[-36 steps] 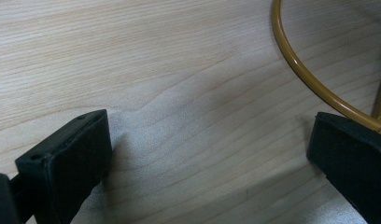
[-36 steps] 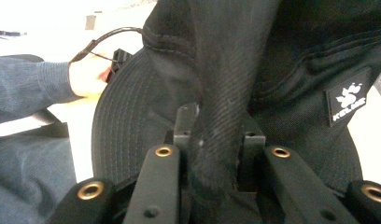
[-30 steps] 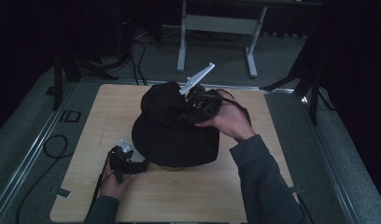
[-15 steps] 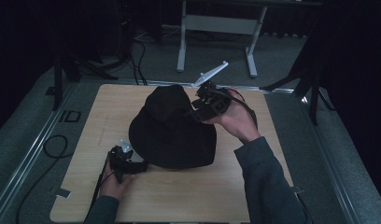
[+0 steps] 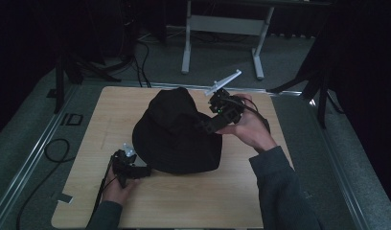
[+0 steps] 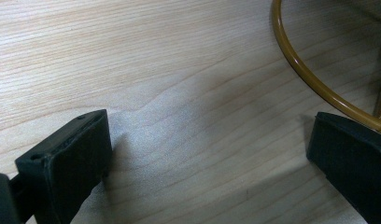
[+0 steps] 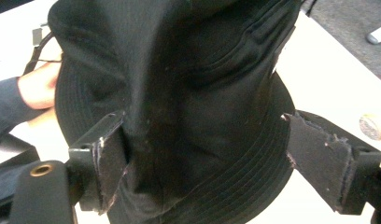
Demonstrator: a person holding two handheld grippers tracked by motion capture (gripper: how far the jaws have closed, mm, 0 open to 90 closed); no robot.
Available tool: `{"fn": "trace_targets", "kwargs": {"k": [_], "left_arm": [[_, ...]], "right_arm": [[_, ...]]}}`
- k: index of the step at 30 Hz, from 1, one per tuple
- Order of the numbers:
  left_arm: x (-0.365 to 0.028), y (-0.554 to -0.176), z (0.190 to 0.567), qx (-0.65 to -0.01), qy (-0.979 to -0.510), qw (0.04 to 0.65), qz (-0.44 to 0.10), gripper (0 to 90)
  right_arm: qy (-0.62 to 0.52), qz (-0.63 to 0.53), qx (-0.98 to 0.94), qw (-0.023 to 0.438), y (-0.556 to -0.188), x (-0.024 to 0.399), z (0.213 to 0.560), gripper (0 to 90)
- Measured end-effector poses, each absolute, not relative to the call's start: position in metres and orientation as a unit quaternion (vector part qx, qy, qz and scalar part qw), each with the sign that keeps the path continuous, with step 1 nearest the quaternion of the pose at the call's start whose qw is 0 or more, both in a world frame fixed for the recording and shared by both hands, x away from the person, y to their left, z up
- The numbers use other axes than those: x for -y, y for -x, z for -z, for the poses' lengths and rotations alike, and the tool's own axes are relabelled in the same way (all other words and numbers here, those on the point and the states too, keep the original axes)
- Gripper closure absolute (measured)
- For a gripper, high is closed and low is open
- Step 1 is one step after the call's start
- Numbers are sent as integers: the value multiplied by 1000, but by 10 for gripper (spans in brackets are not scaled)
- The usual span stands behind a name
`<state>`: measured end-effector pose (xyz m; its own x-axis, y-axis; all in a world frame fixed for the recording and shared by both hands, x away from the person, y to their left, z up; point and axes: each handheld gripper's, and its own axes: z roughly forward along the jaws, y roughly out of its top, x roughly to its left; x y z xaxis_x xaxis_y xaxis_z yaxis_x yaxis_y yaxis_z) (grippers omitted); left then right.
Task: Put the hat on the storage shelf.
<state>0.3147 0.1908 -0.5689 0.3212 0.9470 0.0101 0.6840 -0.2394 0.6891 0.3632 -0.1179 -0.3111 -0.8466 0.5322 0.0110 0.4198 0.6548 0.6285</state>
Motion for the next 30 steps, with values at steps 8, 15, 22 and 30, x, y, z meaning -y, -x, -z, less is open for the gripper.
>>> {"fn": "trace_targets", "kwargs": {"k": [8,15,22,30], "left_arm": [[-191,-315,569,-539,-756,298,-221,3],[-191,-315,569,-539,-756,298,-221,3],[-191,-315,569,-539,-756,298,-221,3],[-191,-315,569,-538,-757,298,-221,3]], "right_arm": [[-255,-325,-907,87,-350,126,317,131],[-260,-336,-901,86,-345,139,324,131],[-269,-343,-896,84,-342,152,332,131],[-274,-341,-896,81,-341,157,341,135]]}}
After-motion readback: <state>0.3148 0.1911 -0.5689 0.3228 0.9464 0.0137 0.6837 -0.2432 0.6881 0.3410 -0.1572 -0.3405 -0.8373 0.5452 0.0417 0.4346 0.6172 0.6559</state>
